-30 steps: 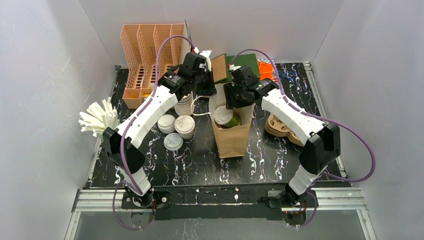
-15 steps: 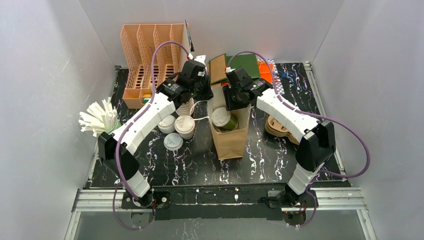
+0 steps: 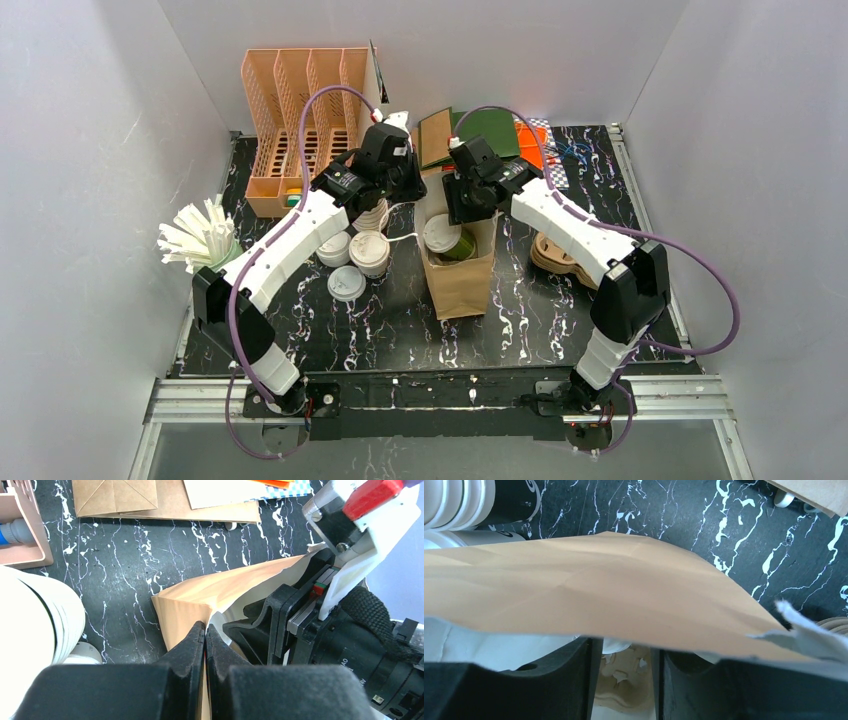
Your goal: Pack the takeout coffee
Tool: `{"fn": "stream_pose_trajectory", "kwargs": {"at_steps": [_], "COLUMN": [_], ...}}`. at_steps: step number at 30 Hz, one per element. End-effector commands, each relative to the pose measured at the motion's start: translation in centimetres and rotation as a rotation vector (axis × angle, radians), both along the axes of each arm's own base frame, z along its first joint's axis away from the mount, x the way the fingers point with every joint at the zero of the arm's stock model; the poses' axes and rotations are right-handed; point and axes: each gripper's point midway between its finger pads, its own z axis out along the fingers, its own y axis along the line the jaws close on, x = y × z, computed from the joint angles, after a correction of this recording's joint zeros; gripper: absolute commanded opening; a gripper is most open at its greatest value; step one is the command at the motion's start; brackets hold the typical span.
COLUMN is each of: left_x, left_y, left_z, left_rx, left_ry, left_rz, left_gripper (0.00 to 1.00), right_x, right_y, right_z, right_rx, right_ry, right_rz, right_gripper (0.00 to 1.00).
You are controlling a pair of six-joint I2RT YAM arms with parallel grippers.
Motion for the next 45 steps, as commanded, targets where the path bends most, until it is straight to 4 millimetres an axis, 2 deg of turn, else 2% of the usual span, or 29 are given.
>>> {"fn": "stream_pose_trajectory", "kwargs": {"at_steps": [1,8,10,13,18,23,28,36,41,45], "left_x": [-0.8,-0.8,-0.8,-0.8,-1.1,-1.4,-1.9,-2.7,-2.8,-2.9], "left_y": [0.7,0.9,0.8,1.0,1.2,1.3,1.8,1.8,1.4,1.3], "left_z": [1.0,1.0,0.9,0.9,0.7,0.4,-0.1,0.2,0.1,0.0], "left_rx": [-0.007,-0.004,-0.004,0.0,0.013,0.024,0.054,0.037,0.041,0.048], "left_ry": [-0.021,-0.026,-0.024,-0.024,-0.027,-0.024,-0.036,-0.039,-0.039,-0.041], "left_rz": [0.01,0.017,0.014,0.013,0.002,-0.011,-0.042,-0.059,-0.069,-0.068], "left_gripper": [0.0,0.0,0.0,0.0,0.0,0.0,0.0,0.0,0.0,0.0], "right_x": [0.0,0.0,0.3,0.7,0.0,-0.5,-0.5,-0.3,0.3,0.0], "right_y": [-0.4,-0.4,-0.6,-1.4,-1.4,-0.1,-0.2,-0.4,-0.3,-1.0], "right_z": [-1.1,-2.0,-1.8,-0.9,0.1,1.5,2.5,1.4,-0.3,-2.2], "right_rx": [-0.046,-0.063,-0.073,-0.102,-0.067,0.027,0.123,0.355,0.362,0.296], "right_ry": [0.021,0.036,0.025,-0.004,-0.008,0.002,0.015,0.085,0.141,0.181], "right_rz": [-0.021,-0.027,-0.036,-0.06,-0.063,-0.046,-0.095,-0.129,-0.14,-0.161], "right_gripper": [0.46,0.44,0.38,0.25,0.13,0.09,0.08,0.07,0.06,0.06]}}
